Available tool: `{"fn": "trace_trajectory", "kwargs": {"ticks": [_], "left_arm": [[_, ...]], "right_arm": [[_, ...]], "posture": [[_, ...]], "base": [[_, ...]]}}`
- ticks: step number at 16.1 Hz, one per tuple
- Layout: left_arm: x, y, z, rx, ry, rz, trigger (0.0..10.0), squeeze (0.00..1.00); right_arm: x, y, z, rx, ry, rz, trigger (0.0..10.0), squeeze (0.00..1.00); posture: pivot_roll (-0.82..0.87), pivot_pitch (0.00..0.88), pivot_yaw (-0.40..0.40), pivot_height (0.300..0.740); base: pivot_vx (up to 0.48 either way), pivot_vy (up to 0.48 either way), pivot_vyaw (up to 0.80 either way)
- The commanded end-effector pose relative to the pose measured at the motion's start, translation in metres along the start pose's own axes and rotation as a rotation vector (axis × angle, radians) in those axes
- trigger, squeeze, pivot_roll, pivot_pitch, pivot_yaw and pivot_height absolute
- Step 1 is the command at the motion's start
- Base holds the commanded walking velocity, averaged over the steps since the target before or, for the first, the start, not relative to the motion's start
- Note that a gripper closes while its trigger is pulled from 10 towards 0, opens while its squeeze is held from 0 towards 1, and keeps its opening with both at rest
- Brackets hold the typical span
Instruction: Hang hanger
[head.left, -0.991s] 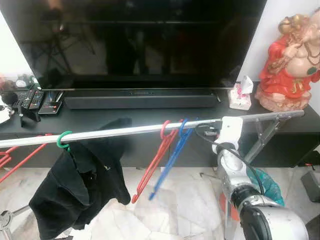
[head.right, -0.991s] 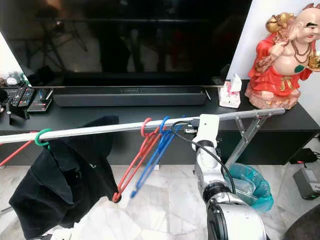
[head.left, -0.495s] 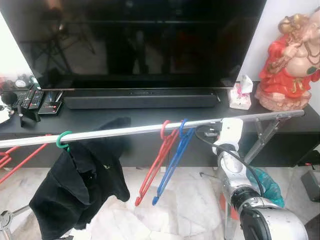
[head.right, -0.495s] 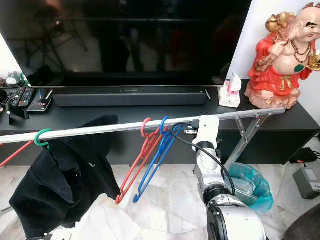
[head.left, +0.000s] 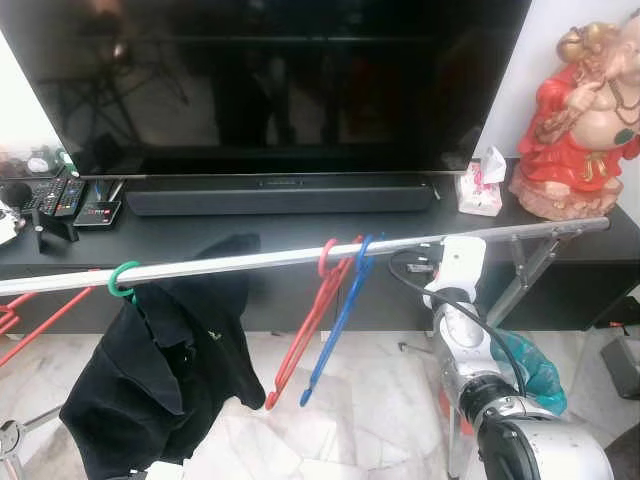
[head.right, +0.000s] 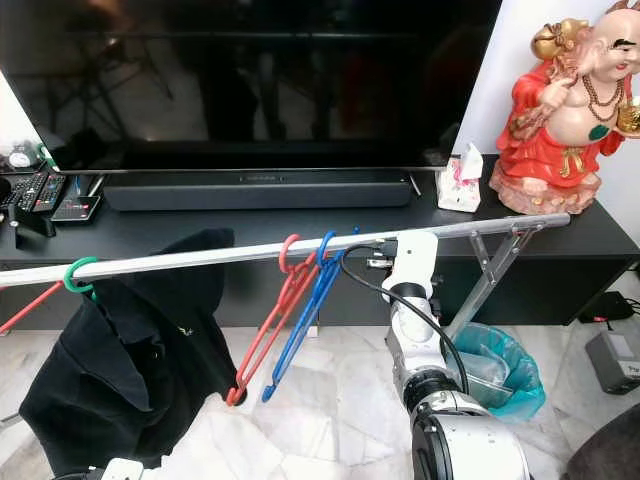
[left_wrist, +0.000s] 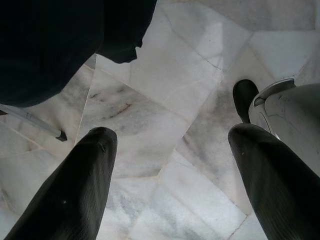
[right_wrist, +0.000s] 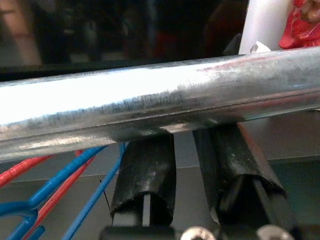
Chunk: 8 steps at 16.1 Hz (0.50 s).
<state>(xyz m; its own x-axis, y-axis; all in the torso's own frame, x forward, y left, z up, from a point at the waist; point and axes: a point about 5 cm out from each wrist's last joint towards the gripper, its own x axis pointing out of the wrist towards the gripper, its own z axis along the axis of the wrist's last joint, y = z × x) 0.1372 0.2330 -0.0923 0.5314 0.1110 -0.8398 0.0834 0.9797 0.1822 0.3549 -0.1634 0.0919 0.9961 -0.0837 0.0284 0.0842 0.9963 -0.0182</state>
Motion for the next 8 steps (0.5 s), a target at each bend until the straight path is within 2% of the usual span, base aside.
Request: {"fn": "trace_trajectory", "kwargs": {"ticks": [1,8], "left_arm": [[-0.001,0.003,-0.001,0.027,0.005,0.011,10.0,0.0],[-0.001,0.003,-0.001,0.025,0.002,0.013,10.0,0.0]], "right_arm": [[0.008,0.003,0.027,-0.001,-0.157,0.015,10.0,0.0],[0.011,-0.001,0.045,0.007,-0.253,-0.018,10.0,0.0]], "posture": [[0.01,0.0,0.028,0.74],[0.01,0.0,0.027,0.74]], "base": [[0.0,0.0,0.0],[0.0,0.0,0.0]]}}
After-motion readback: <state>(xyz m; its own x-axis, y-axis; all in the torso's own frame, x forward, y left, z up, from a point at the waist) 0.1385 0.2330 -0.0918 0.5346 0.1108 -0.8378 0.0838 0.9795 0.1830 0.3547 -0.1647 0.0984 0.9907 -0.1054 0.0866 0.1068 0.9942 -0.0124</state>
